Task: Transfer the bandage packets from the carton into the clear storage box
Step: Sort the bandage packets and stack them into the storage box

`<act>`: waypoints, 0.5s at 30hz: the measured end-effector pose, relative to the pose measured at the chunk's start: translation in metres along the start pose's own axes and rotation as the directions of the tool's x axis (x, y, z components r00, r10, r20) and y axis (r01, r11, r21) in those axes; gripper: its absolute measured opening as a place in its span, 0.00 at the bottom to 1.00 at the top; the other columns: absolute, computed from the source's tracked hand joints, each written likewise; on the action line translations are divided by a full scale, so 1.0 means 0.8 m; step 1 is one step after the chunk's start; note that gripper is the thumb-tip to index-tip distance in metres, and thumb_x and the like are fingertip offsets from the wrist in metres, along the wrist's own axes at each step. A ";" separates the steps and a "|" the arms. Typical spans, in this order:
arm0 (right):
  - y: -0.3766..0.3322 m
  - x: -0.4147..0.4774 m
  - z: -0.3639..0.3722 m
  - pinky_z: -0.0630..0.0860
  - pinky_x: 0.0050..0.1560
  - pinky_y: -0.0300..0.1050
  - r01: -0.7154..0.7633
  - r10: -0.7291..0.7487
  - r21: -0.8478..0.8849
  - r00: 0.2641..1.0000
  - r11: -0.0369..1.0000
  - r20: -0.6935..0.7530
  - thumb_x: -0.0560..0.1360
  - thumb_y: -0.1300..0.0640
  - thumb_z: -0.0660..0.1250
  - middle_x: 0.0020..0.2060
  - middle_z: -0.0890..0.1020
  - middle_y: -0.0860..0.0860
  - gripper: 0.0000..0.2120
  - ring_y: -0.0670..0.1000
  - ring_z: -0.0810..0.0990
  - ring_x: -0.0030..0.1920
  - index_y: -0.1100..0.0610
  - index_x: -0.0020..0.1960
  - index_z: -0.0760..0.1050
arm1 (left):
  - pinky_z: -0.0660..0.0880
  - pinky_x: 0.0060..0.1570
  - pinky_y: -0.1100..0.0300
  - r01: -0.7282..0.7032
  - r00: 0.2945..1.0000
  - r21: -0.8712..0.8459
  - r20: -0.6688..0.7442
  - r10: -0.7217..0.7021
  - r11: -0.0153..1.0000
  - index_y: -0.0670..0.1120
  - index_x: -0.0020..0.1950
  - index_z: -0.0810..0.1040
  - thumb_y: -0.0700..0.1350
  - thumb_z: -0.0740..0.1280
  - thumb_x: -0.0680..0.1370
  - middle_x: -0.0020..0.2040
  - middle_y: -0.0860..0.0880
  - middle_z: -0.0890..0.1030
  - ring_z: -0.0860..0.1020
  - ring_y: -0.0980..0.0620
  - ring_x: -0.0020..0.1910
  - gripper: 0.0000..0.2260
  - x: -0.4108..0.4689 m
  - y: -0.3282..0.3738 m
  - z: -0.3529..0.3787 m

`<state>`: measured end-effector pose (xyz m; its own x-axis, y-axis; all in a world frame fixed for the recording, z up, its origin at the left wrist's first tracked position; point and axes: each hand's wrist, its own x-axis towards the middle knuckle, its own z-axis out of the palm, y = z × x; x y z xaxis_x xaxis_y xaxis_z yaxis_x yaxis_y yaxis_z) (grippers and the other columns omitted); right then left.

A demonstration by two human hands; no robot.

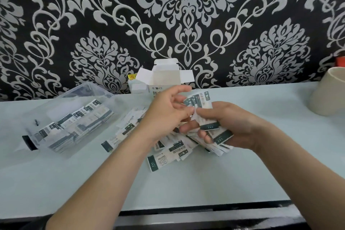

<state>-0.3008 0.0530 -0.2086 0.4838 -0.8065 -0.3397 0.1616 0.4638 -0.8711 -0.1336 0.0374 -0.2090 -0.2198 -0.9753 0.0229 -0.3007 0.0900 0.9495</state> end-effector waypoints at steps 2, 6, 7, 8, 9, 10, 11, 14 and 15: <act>-0.007 -0.007 -0.017 0.76 0.26 0.41 0.013 -0.024 -0.068 0.987 0.998 -0.158 0.82 0.62 0.56 0.38 0.82 0.62 0.13 0.52 0.76 0.28 0.65 0.62 0.73 | 0.78 0.50 0.60 -0.080 0.990 0.356 -0.081 0.116 0.931 0.55 0.65 0.75 0.41 0.69 0.76 0.53 0.55 0.79 0.79 0.58 0.47 0.19 0.003 -0.010 0.001; -0.013 -0.016 -0.040 0.83 0.40 0.49 -0.075 -0.087 -0.354 0.902 0.932 -0.422 0.79 0.68 0.54 0.29 0.73 0.56 0.14 0.55 0.79 0.34 0.64 0.59 0.75 | 0.75 0.54 0.53 -0.137 0.990 0.800 0.132 0.051 0.584 0.51 0.65 0.74 0.61 0.62 0.78 0.59 0.52 0.79 0.77 0.50 0.55 0.20 -0.001 -0.031 0.021; -0.010 -0.015 -0.041 0.83 0.39 0.48 -0.137 -0.094 -0.446 0.883 0.885 -0.459 0.79 0.68 0.53 0.29 0.72 0.55 0.14 0.54 0.78 0.33 0.64 0.58 0.75 | 0.74 0.53 0.52 -0.145 0.988 0.827 0.154 0.031 0.542 0.51 0.65 0.73 0.64 0.61 0.77 0.60 0.52 0.79 0.75 0.49 0.58 0.23 0.000 -0.035 0.025; -0.006 -0.012 -0.040 0.81 0.36 0.46 -0.202 -0.103 -0.540 0.870 0.817 -0.482 0.78 0.67 0.53 0.29 0.72 0.55 0.14 0.53 0.76 0.31 0.64 0.58 0.74 | 0.74 0.52 0.52 -0.154 0.986 0.842 0.162 0.030 0.517 0.51 0.64 0.73 0.66 0.60 0.76 0.60 0.52 0.78 0.74 0.49 0.59 0.24 0.001 -0.036 0.027; -0.002 -0.010 -0.038 0.77 0.34 0.45 -0.258 -0.112 -0.628 0.866 0.734 -0.487 0.78 0.66 0.53 0.30 0.73 0.55 0.14 0.54 0.75 0.31 0.65 0.57 0.74 | 0.73 0.51 0.52 -0.172 0.984 0.854 0.176 0.038 0.491 0.52 0.63 0.73 0.67 0.61 0.75 0.59 0.53 0.78 0.74 0.49 0.58 0.24 0.002 -0.036 0.026; 0.002 -0.007 -0.036 0.73 0.34 0.45 -0.296 -0.119 -0.699 0.870 0.651 -0.479 0.77 0.64 0.53 0.31 0.74 0.56 0.14 0.55 0.74 0.32 0.66 0.57 0.74 | 0.73 0.51 0.53 -0.197 0.979 0.862 0.200 0.044 0.467 0.53 0.63 0.73 0.67 0.62 0.74 0.57 0.54 0.77 0.73 0.49 0.58 0.24 0.003 -0.035 0.026; 0.004 -0.005 -0.035 0.71 0.36 0.46 -0.318 -0.126 -0.748 0.874 0.583 -0.469 0.76 0.63 0.54 0.34 0.75 0.56 0.15 0.55 0.73 0.34 0.66 0.57 0.73 | 0.72 0.51 0.54 -0.230 0.971 0.861 0.236 0.043 0.453 0.54 0.64 0.74 0.67 0.63 0.74 0.56 0.54 0.77 0.72 0.50 0.58 0.25 0.005 -0.035 0.026; 0.009 0.000 -0.031 0.68 0.37 0.44 -0.311 -0.150 -0.808 0.888 0.500 -0.435 0.77 0.61 0.54 0.37 0.75 0.54 0.14 0.53 0.71 0.35 0.64 0.58 0.73 | 0.72 0.55 0.52 -0.310 0.944 0.850 0.328 0.032 0.426 0.53 0.64 0.75 0.69 0.64 0.71 0.59 0.55 0.73 0.67 0.52 0.61 0.28 0.004 -0.032 0.028; 0.009 0.001 -0.030 0.68 0.36 0.43 -0.304 -0.154 -0.820 0.893 0.486 -0.422 0.78 0.61 0.54 0.37 0.74 0.53 0.13 0.52 0.71 0.36 0.64 0.57 0.73 | 0.71 0.57 0.52 -0.337 0.936 0.850 0.348 0.050 0.405 0.52 0.63 0.77 0.68 0.64 0.72 0.60 0.55 0.73 0.66 0.52 0.62 0.27 0.004 -0.030 0.029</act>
<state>-0.3198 0.0466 -0.2234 0.0439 -0.9468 -0.3189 -0.7734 0.1698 -0.6108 -0.1485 0.0367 -0.2386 -0.5437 -0.8384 -0.0397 -0.8362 0.5370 0.1113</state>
